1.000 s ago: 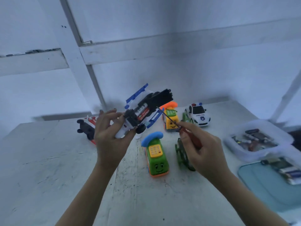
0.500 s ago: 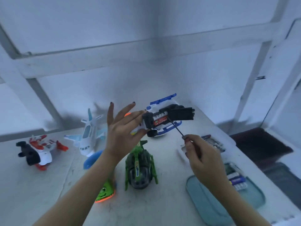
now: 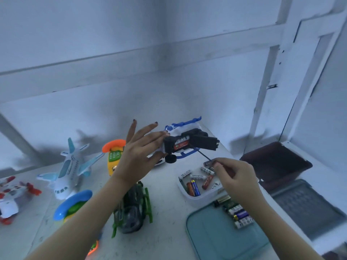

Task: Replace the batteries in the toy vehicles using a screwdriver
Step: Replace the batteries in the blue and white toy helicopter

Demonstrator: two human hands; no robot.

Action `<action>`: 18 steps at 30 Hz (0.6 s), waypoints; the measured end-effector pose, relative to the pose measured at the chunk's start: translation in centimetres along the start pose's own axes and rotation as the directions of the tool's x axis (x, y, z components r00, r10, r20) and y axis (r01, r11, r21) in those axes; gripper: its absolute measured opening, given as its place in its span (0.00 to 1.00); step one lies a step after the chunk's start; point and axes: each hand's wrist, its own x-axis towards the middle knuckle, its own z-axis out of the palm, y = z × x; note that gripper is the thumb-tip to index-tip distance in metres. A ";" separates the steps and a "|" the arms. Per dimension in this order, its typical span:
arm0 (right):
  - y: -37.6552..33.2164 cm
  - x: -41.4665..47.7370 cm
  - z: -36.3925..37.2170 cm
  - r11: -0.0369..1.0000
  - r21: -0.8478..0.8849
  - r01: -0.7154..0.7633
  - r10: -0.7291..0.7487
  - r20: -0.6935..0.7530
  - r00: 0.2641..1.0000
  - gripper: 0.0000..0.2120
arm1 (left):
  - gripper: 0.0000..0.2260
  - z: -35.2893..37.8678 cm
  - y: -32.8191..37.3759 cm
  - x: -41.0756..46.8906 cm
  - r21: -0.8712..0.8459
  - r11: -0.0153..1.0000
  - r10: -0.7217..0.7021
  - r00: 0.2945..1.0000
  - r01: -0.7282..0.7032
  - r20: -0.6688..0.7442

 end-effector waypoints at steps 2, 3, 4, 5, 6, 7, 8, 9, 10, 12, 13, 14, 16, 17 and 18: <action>0.5 0.5 -0.3 0.999 0.035 -0.019 0.018 0.018 1.000 0.10 | 0.12 0.1 -0.2 0.5 -0.006 1.000 0.020 1.000 -0.020 0.004; 0.6 0.8 -0.4 0.998 0.058 -0.027 0.026 0.029 0.999 0.10 | 0.11 0.2 -0.3 0.8 -0.012 1.000 0.028 1.000 -0.028 0.008; 0.7 0.9 -0.5 0.997 0.075 -0.033 0.030 0.039 0.999 0.10 | 0.11 0.2 -0.3 0.9 -0.020 0.999 0.035 0.999 -0.035 0.012; 0.7 1.1 -0.7 0.995 0.091 -0.035 0.031 0.045 0.998 0.11 | 0.11 0.3 -0.4 1.1 -0.025 0.999 0.042 0.999 -0.041 0.018; 0.8 1.3 -1.0 0.994 0.104 -0.038 0.032 0.051 0.998 0.12 | 0.11 0.4 -0.5 1.2 -0.030 0.998 0.047 0.999 -0.046 0.025; 0.9 1.3 -1.3 0.991 0.124 -0.044 0.036 0.063 0.997 0.13 | 0.12 0.5 -0.6 1.3 -0.035 0.998 0.050 0.998 -0.049 0.034; 0.9 1.4 -1.5 0.988 0.144 -0.055 0.043 0.082 0.996 0.15 | 0.13 0.6 -0.7 1.3 -0.041 0.998 0.050 0.998 -0.049 0.041; 0.9 1.4 -1.6 0.985 0.160 -0.059 0.042 0.109 0.993 0.15 | 0.13 0.8 -0.7 1.3 -0.048 0.998 0.051 0.998 -0.048 0.047; 0.8 1.4 -1.7 0.985 0.162 -0.055 0.033 0.138 0.990 0.14 | 0.13 1.0 -0.7 1.4 -0.054 0.997 0.053 0.997 -0.050 0.052; 0.6 1.2 -1.6 0.990 0.137 -0.039 0.015 0.173 0.985 0.12 | 0.14 1.4 -0.6 1.6 -0.060 0.996 0.065 0.996 -0.061 0.061; 0.5 1.2 -1.4 0.992 0.124 -0.034 0.013 0.168 0.986 0.12 | 0.14 1.7 -0.4 1.7 -0.062 0.996 0.073 0.995 -0.069 0.061; 0.5 1.1 -1.3 0.993 0.117 -0.030 0.012 0.156 0.988 0.14 | 0.14 1.9 -0.3 1.9 -0.064 0.995 0.081 0.995 -0.077 0.056; 0.4 1.1 -1.1 0.994 0.106 -0.028 0.013 0.134 0.991 0.15 | 0.14 2.3 0.0 2.0 -0.079 0.993 0.093 0.995 -0.089 0.047; 0.3 1.0 -1.1 0.995 0.098 -0.023 0.010 0.134 0.991 0.15 | 0.13 2.5 0.1 2.0 -0.086 0.992 0.097 0.994 -0.092 0.048; 0.3 1.0 -1.1 0.996 0.087 -0.014 0.002 0.139 0.990 0.13 | 0.14 2.8 0.1 2.0 -0.091 0.991 0.099 0.994 -0.094 0.052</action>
